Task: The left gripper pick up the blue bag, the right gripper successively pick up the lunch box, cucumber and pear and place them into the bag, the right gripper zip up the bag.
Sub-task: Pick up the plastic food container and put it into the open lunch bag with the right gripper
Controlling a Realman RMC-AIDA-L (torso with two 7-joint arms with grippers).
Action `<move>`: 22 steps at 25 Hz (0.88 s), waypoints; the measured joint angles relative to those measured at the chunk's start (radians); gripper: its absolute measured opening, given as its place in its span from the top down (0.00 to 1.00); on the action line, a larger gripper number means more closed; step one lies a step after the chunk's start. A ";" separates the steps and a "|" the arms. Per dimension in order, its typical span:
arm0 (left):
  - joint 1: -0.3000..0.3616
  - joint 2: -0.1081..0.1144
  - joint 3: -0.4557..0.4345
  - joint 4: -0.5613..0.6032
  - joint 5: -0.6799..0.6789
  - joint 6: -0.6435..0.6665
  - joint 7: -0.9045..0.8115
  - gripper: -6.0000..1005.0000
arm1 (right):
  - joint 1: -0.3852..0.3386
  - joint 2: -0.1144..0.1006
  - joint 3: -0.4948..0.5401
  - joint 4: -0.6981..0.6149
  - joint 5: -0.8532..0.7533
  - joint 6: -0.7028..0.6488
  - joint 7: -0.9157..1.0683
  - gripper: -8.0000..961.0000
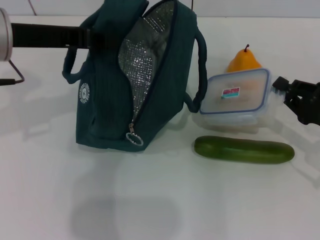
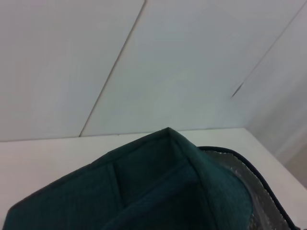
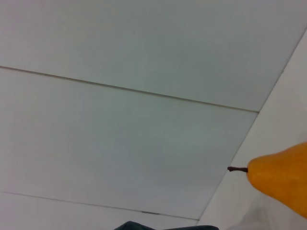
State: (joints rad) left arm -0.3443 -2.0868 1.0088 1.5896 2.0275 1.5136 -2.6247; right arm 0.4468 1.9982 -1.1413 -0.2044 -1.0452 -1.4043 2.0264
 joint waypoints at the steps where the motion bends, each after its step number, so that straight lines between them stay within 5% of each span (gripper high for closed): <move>1: 0.001 0.000 -0.001 0.000 -0.002 0.000 0.001 0.94 | -0.004 0.000 0.000 0.000 0.001 -0.002 0.000 0.89; 22: -0.005 0.002 -0.012 -0.002 -0.001 -0.002 0.003 0.94 | -0.063 0.003 0.114 0.025 0.066 -0.238 0.014 0.89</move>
State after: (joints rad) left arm -0.3497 -2.0846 0.9963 1.5876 2.0268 1.5119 -2.6221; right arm 0.3843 2.0010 -1.0272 -0.1789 -0.9791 -1.6428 2.0407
